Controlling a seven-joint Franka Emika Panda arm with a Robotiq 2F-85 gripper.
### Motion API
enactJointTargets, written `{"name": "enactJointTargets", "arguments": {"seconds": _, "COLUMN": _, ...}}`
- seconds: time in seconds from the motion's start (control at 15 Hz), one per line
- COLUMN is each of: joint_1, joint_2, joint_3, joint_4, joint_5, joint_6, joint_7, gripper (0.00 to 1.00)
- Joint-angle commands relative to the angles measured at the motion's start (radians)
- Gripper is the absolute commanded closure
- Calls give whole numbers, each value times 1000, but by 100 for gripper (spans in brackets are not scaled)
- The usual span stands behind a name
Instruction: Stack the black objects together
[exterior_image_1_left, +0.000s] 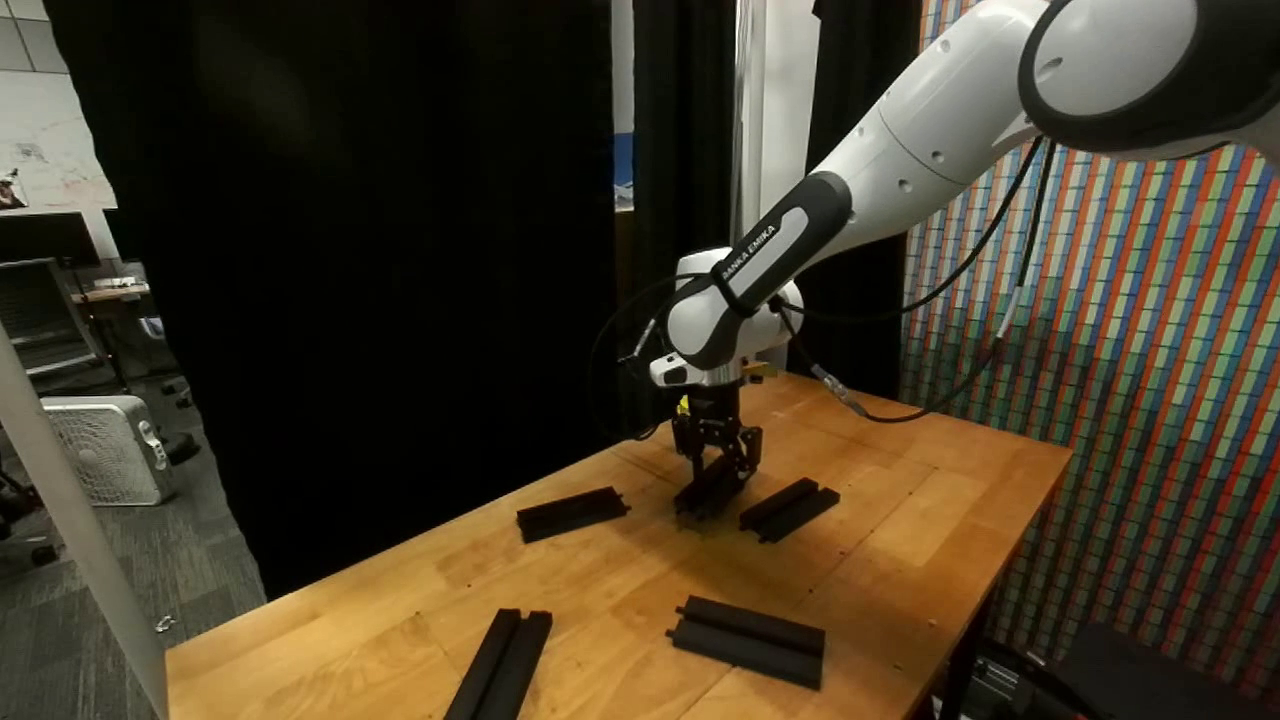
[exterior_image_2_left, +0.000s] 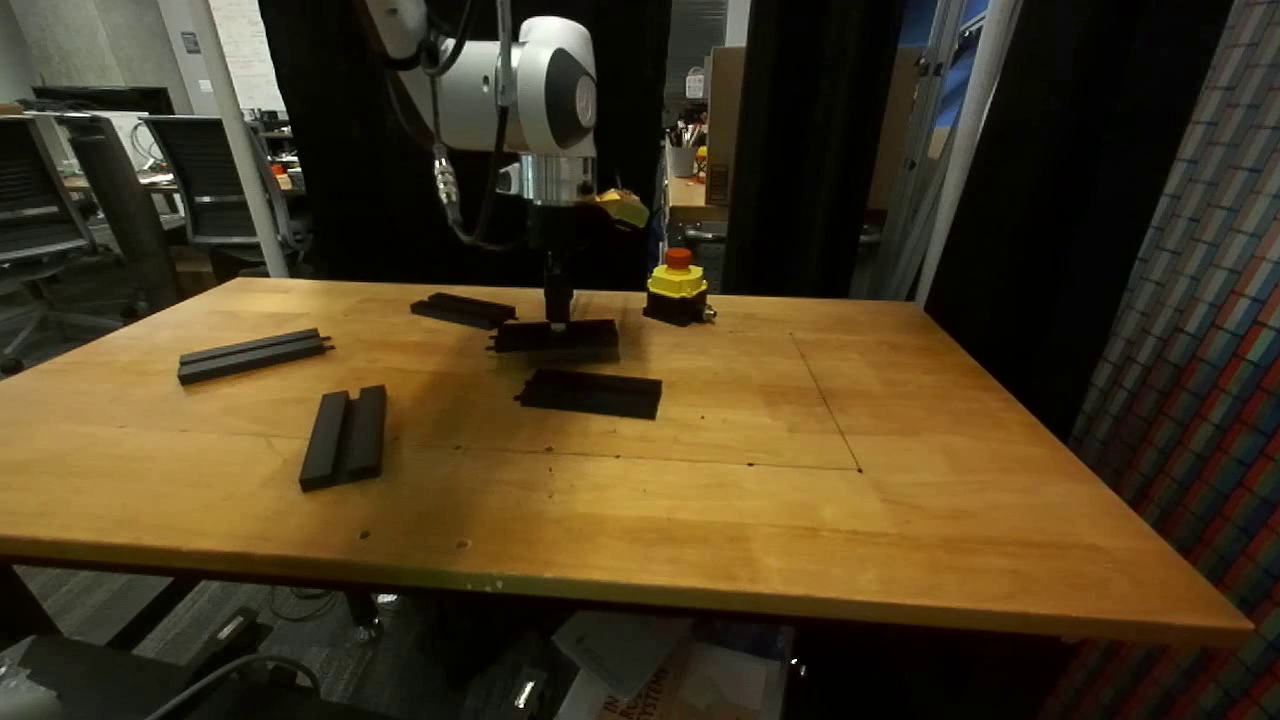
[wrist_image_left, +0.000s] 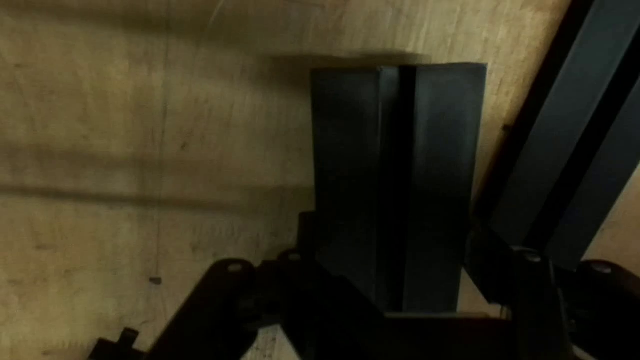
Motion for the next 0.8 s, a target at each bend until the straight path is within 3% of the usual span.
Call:
{"name": "enactJointTargets", "arguments": {"seconds": 0.0, "joint_1": -23, "joint_2": -111, "joint_3": -10, "joint_4": -135, "joint_5": 41, "joint_6": 68, "joint_7": 29, "gripper": 54}}
{"name": "enactJointTargets", "arguments": {"seconds": 0.73, "joint_1": -73, "joint_2": -215, "joint_3": -49, "joint_4": -353, "joint_5": 109, "joint_6": 222, "joint_7": 36, "gripper": 54}}
